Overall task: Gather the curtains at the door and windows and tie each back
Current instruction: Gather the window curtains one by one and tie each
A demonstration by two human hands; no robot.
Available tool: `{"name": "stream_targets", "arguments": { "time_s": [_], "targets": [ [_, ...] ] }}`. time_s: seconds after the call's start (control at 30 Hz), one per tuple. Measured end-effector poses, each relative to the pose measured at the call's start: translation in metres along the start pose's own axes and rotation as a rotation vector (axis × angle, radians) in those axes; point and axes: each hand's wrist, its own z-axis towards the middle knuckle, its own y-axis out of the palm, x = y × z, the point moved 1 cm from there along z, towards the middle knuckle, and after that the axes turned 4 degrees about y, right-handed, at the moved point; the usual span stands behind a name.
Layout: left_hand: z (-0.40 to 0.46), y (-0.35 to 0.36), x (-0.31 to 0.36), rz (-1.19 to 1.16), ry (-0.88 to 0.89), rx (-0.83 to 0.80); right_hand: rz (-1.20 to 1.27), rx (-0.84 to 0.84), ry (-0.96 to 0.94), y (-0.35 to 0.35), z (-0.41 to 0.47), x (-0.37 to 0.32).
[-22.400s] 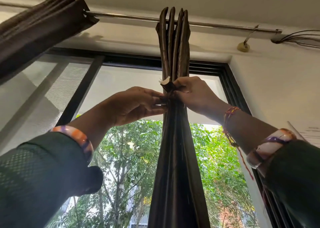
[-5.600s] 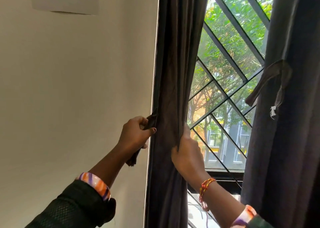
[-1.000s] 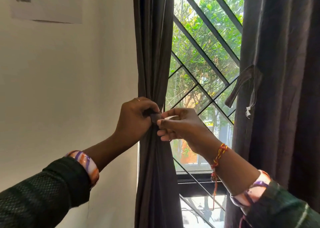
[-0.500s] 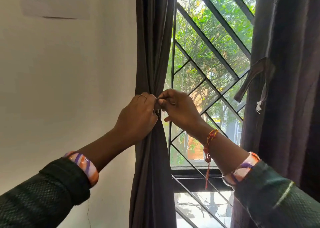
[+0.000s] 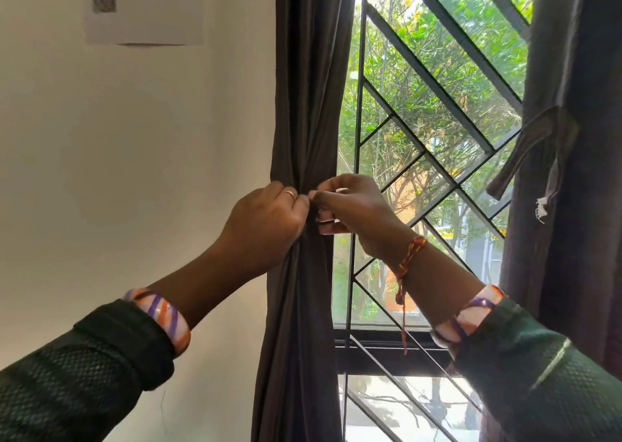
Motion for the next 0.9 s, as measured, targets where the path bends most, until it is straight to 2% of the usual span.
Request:
{"name": "stream_targets", "arguments": {
  "time_s": [0.07,0.2,0.33,0.43,0.53,0.6,0.77,0.9],
  "targets": [
    [0.003,-0.006,0.000,-0.131,-0.133,-0.148,0.092,-0.018,0.064,0.002,-0.013,0.006],
    [0.015,-0.006,-0.009,-0.641,-0.455,-0.457,0.134,-0.255,0.191,0.011,-0.038,0.024],
    [0.021,-0.013,-0.015,-1.015,-0.519,-0.702,0.177,-0.232,0.139,0.008,-0.038,0.031],
    [0.022,-0.018,-0.013,-1.075,-0.495,-0.752,0.124,-0.200,0.119,0.005,-0.038,0.030],
    [0.016,-0.017,-0.011,-1.157,-0.520,-0.711,0.004,-0.156,0.080,0.002,-0.039,0.026],
    [0.009,-0.013,-0.011,-1.260,-0.574,-0.584,-0.144,-0.108,0.020,-0.001,-0.037,0.025],
    [-0.006,0.005,-0.013,-1.499,-0.940,-0.145,-0.353,-0.083,-0.087,-0.002,-0.034,0.019],
    [-0.017,0.014,-0.023,-1.491,-1.103,0.005,-0.393,-0.106,-0.076,-0.010,-0.037,0.017]
  ]
}}
